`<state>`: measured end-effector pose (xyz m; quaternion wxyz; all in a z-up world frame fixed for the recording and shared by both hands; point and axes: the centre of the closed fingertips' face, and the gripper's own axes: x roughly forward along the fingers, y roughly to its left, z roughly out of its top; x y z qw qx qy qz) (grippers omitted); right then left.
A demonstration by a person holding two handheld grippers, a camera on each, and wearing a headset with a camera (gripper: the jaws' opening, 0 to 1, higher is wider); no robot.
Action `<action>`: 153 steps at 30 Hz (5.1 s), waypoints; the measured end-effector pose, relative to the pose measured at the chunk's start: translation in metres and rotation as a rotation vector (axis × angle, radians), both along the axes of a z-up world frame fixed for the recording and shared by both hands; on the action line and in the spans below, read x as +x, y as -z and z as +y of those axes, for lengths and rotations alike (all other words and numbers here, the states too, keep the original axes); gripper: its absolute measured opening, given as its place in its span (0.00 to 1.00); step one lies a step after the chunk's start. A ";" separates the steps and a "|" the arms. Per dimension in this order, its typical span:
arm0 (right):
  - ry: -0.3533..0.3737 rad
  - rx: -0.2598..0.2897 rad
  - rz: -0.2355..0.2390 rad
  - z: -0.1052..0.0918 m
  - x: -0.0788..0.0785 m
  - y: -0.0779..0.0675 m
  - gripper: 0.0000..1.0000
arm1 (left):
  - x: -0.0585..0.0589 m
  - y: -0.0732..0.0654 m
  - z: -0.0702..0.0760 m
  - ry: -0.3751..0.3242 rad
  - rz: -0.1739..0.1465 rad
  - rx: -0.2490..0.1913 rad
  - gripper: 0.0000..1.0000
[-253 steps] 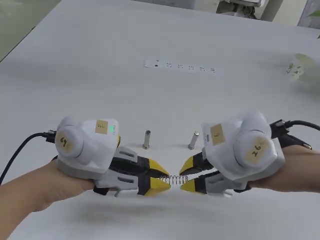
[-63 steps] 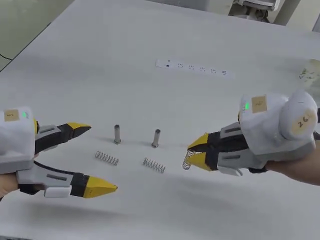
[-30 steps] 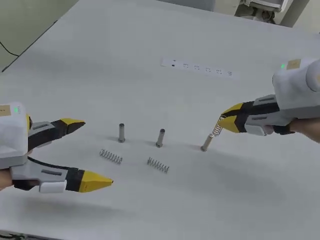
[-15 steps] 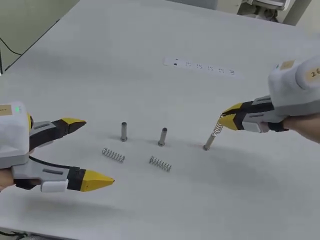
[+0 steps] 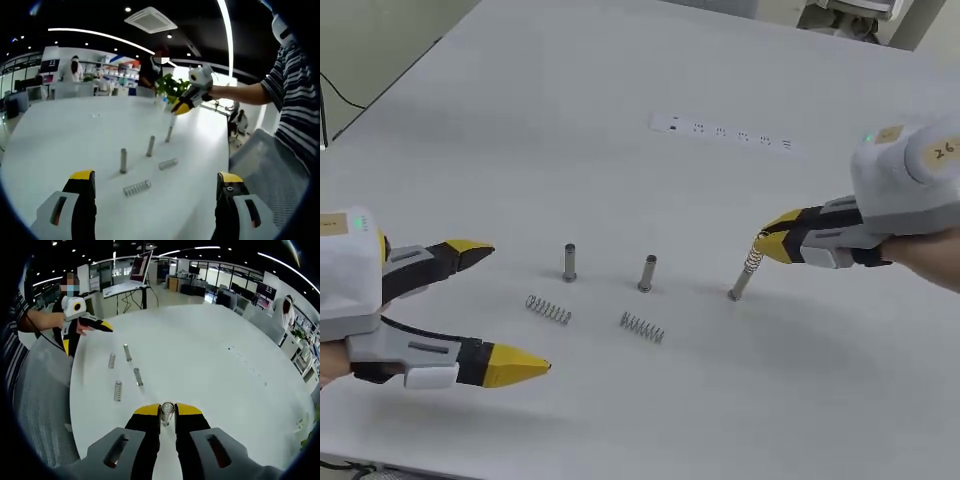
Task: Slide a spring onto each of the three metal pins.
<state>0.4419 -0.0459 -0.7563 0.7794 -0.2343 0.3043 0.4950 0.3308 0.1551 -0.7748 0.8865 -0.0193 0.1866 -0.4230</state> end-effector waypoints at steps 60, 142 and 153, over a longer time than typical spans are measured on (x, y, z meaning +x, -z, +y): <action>-0.013 -0.078 0.041 -0.006 -0.013 0.060 0.08 | -0.001 -0.002 0.002 -0.012 0.004 -0.006 0.96; -0.091 0.070 0.070 0.062 -0.078 0.050 0.15 | -0.003 -0.003 0.007 -0.024 0.003 -0.012 0.96; -0.142 0.056 0.072 0.086 -0.083 0.056 0.14 | -0.004 -0.002 0.009 -0.028 0.008 -0.012 0.96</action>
